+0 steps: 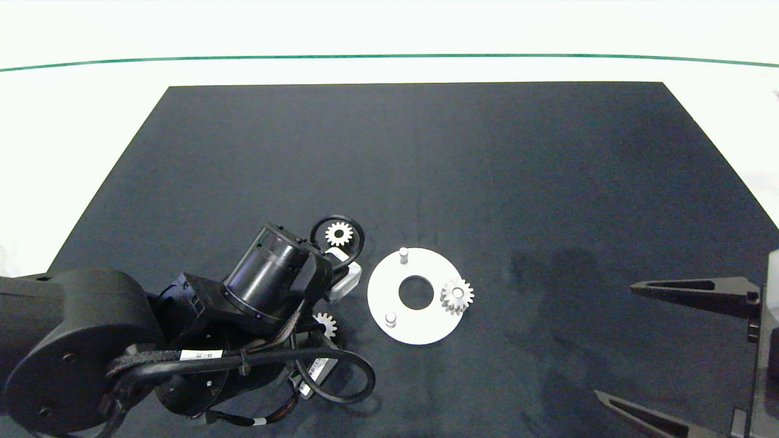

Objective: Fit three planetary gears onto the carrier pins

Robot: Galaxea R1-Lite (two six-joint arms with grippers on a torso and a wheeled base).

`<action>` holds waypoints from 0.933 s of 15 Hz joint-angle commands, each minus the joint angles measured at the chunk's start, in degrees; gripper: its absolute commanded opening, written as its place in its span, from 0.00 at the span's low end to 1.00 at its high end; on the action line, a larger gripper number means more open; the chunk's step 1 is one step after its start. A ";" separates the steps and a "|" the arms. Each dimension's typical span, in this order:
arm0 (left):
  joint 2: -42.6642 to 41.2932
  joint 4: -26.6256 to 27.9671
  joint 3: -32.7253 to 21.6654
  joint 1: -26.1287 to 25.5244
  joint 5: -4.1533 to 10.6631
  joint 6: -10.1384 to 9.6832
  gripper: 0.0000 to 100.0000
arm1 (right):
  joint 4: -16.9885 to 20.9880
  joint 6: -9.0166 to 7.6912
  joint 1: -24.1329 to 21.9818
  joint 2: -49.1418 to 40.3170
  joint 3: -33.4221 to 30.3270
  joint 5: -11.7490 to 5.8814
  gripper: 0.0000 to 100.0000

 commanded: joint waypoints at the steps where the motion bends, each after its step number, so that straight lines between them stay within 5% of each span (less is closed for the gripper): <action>1: 1.28 -0.83 0.01 -0.67 0.14 -0.02 0.50 | 0.03 -0.14 0.02 0.12 0.08 -0.01 1.00; 14: -2.50 -0.83 0.71 -0.84 0.05 -1.07 0.23 | -0.14 -0.14 0.02 -0.40 0.08 -0.01 1.00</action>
